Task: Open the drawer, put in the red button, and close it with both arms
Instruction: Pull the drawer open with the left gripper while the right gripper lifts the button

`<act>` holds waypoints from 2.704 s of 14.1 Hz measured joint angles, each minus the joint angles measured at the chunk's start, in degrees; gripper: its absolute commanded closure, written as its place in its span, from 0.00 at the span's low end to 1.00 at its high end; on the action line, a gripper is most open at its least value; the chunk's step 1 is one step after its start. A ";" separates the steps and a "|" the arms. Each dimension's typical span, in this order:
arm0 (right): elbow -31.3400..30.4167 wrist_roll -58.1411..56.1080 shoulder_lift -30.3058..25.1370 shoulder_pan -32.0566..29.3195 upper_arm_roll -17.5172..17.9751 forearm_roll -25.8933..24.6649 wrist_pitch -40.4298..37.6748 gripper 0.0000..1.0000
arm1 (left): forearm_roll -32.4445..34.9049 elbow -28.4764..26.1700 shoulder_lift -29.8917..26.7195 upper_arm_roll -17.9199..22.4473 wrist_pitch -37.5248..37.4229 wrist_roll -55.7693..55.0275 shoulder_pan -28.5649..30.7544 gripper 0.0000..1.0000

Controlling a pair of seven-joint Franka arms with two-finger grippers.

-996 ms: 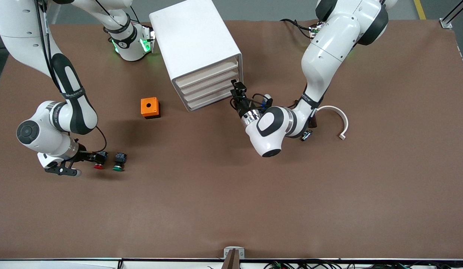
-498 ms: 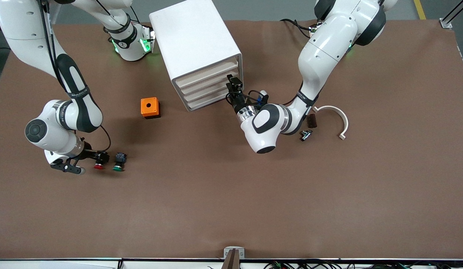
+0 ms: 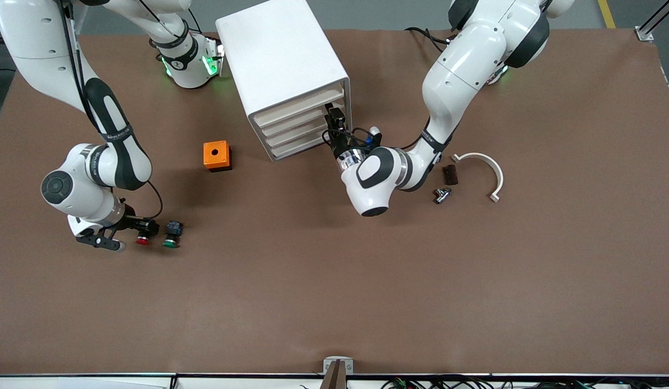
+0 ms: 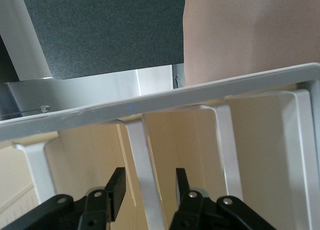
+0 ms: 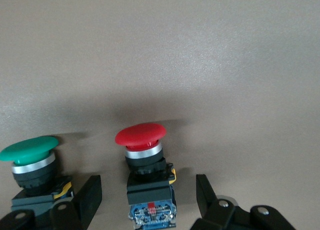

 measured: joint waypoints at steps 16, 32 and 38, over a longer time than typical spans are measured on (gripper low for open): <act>0.60 1.78 -1.73 0.16 0.02 0.03 -5.20 1.00 | -3.03 -0.12 1.11 0.31 -0.19 -2.26 -1.98 0.93; 4.92 39.45 -20.46 19.49 0.58 3.08 -33.14 1.00 | -3.74 -0.02 1.24 0.71 0.52 -1.89 11.03 0.79; 4.97 56.83 -23.99 29.83 0.71 3.28 -34.68 1.00 | -3.74 -0.01 1.43 0.78 0.86 0.06 11.45 0.15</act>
